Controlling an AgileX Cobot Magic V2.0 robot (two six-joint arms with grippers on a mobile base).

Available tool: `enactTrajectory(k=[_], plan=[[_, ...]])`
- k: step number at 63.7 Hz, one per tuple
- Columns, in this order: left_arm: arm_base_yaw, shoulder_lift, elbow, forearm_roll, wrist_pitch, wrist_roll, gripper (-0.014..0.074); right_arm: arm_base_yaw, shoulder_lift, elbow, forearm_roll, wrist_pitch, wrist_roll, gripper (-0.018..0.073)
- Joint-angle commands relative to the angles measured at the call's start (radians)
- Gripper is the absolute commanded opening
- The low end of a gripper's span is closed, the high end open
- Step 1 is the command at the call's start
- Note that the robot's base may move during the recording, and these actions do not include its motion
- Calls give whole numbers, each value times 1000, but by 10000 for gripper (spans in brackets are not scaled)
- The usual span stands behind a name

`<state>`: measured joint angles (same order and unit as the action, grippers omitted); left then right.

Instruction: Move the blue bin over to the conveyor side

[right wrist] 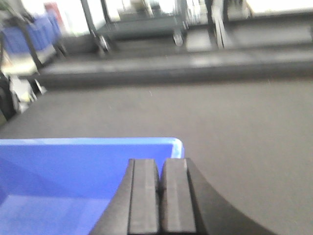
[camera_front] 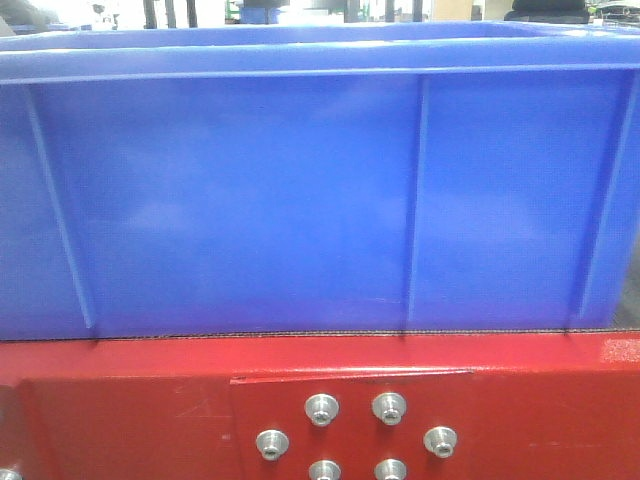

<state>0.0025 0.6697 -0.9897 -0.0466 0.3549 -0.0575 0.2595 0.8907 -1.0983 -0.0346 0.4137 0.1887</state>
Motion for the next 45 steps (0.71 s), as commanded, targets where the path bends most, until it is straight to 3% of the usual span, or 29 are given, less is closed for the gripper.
enactTrajectory(k=[1, 18, 37, 45], plan=[[3, -72, 105, 12, -68, -6, 12, -6, -87, 129, -6, -161, -8, -83], [3, -231, 426, 29, -301, -6, 12, -6, -261, 441, -96, -339, -8, -83], [3, -477, 650, 31, -249, -6, 12, -6, -490, 715, -96, -401, -8, -73], [3, -567, 687, 31, -153, -6, 12, -6, -576, 792, -96, -401, -8, -44]])
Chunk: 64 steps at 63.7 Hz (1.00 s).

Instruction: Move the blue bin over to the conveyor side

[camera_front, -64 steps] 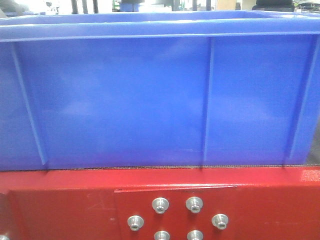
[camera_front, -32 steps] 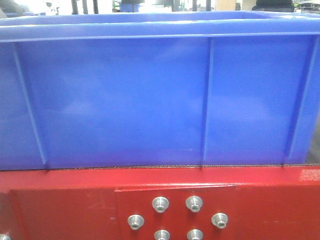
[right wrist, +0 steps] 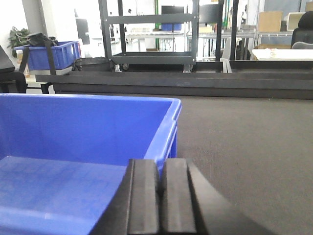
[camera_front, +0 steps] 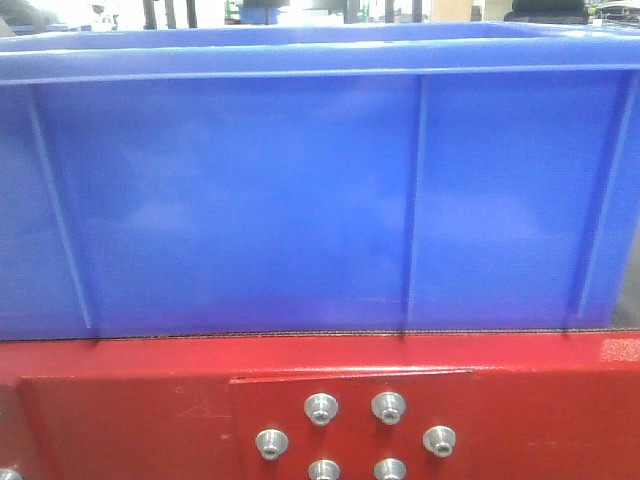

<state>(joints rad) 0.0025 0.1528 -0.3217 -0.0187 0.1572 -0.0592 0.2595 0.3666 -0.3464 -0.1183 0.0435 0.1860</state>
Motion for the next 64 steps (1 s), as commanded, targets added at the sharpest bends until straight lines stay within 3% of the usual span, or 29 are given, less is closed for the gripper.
enactTrajectory(k=[1, 8, 58, 62, 64], plan=[[3, -63, 22, 3, 60, -4, 12, -6, -59, 46, -12, -29, -5, -43], [3, -117, 30, 3, 105, -4, 12, -6, -110, 69, -12, -13, -5, -43], [3, -138, 30, 3, 88, -4, 12, -6, -128, 69, -10, -32, -5, -46], [3, -138, 30, 3, 88, -4, 12, -11, -128, 74, 26, -10, -54, -69], [3, -138, 30, 3, 88, -4, 12, -20, -133, 84, 97, -6, -126, -85]])
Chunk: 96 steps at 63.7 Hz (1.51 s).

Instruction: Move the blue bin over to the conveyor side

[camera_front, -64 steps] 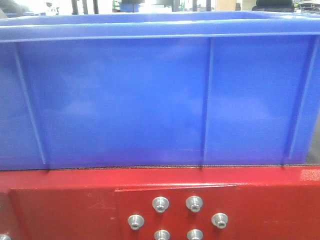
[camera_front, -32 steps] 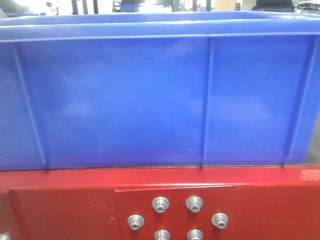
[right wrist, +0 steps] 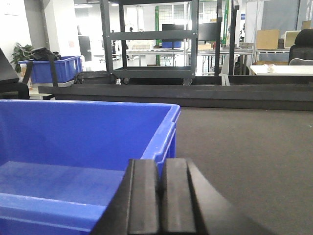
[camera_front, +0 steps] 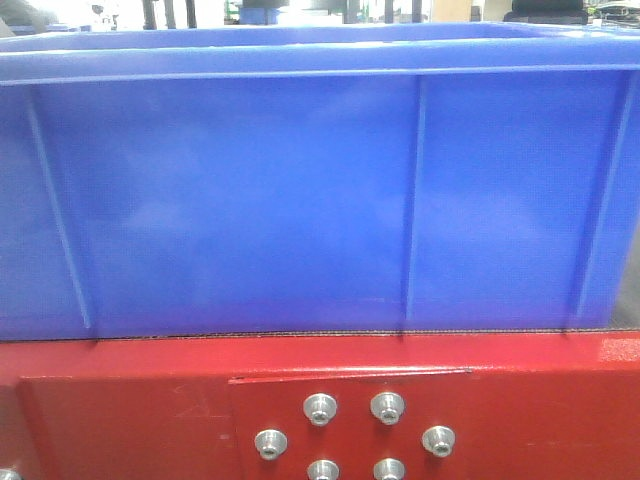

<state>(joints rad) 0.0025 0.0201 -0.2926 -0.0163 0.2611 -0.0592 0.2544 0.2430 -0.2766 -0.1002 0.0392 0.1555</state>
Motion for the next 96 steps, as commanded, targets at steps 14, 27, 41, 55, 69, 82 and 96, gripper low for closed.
enactTrajectory(k=[14, 27, 41, 55, 69, 82, 96], plan=[[3, -6, 1, 1, -16, -4, 12, -92, -94, 177, 200, -121, -253, -88], [3, -6, 1, 1, -16, -4, 12, -118, -241, 277, 200, -119, -253, -88], [3, -6, 1, 1, -18, -4, 12, -120, -243, 277, 200, -29, -251, -88], [3, -6, 1, 1, -18, -4, 12, -120, -243, 277, 200, -32, -251, -88], [3, -6, 1, 1, -18, -4, 12, -120, -243, 277, 200, -32, -251, -88], [3, -6, 1, 1, -18, -4, 12, -120, -243, 277, 200, -32, -251, -88], [3, -6, 1, 1, -18, -4, 12, -120, -243, 277, 200, -32, -251, -88]])
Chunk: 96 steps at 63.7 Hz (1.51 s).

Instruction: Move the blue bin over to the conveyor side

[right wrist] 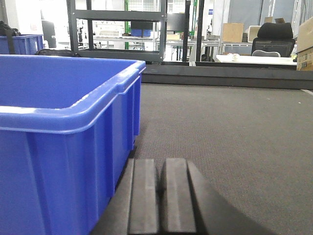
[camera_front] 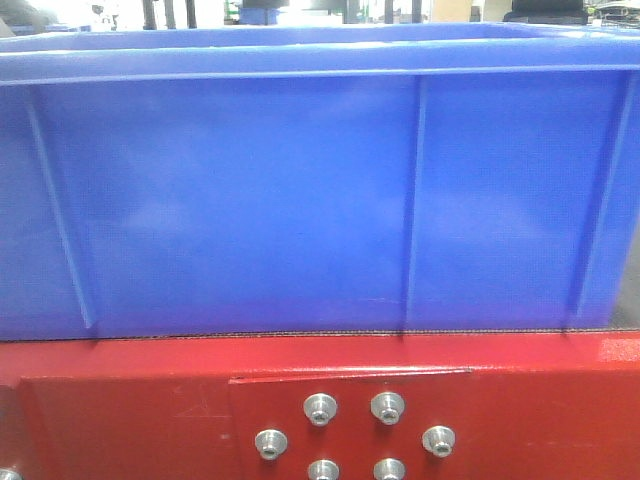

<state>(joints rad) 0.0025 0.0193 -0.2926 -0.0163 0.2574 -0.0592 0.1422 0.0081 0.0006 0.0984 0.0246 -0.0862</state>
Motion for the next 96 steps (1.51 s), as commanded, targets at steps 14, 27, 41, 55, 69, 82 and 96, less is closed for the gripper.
enactTrajectory(k=[14, 27, 41, 55, 69, 82, 96], plan=[[30, -19, 92, 25, -78, 99, 12, -8, -8, -1, 2, -17, -10, -88], [39, -19, 245, -23, -214, 130, 4, -8, -8, -1, 2, -17, -10, -88], [39, -19, 293, 77, -270, 40, 4, -8, -8, -1, 2, -17, -10, -88], [39, -19, 293, 77, -243, 38, 4, -8, -8, -1, 2, -17, -10, -88], [39, -19, 293, 73, -241, 38, 4, -8, -8, -1, 2, -17, -10, -88], [39, -19, 293, 73, -243, 38, 4, -8, -8, -1, 2, -17, -10, -88], [39, -19, 293, 73, -243, 38, 4, -8, -8, -1, 2, -17, -10, -88]])
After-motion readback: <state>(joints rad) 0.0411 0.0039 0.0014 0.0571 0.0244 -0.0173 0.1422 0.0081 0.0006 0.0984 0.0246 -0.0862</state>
